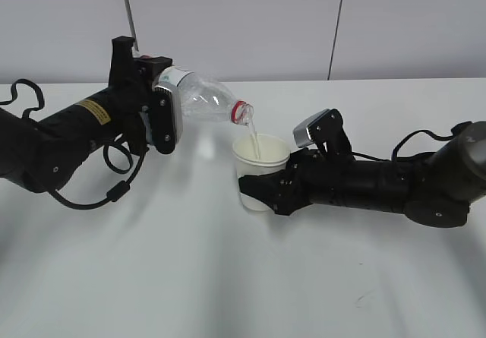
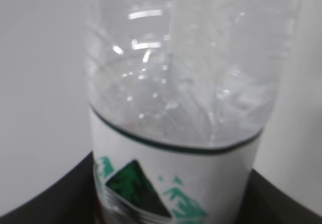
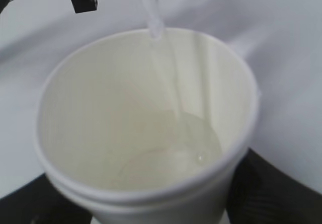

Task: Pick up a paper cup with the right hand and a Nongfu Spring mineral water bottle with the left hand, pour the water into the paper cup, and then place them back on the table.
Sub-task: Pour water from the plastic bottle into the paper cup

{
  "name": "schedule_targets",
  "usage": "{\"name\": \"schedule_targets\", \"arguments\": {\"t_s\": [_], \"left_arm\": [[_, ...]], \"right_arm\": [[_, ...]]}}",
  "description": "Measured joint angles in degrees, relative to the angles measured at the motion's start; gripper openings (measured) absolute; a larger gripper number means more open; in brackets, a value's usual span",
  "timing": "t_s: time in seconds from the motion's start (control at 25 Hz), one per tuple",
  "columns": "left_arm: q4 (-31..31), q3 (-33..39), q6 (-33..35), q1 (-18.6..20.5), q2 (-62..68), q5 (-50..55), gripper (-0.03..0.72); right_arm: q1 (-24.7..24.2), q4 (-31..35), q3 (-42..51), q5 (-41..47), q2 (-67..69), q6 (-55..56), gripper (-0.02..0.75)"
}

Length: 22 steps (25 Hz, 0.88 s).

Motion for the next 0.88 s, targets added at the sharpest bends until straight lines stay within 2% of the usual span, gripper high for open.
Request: {"name": "schedule_targets", "arguments": {"t_s": [0.88], "left_arm": [[-0.87, 0.0, -0.37, -0.31, -0.05, -0.1, 0.421]], "right_arm": [[0.0, 2.05, 0.0, 0.0, 0.0, -3.61, 0.507]]}}
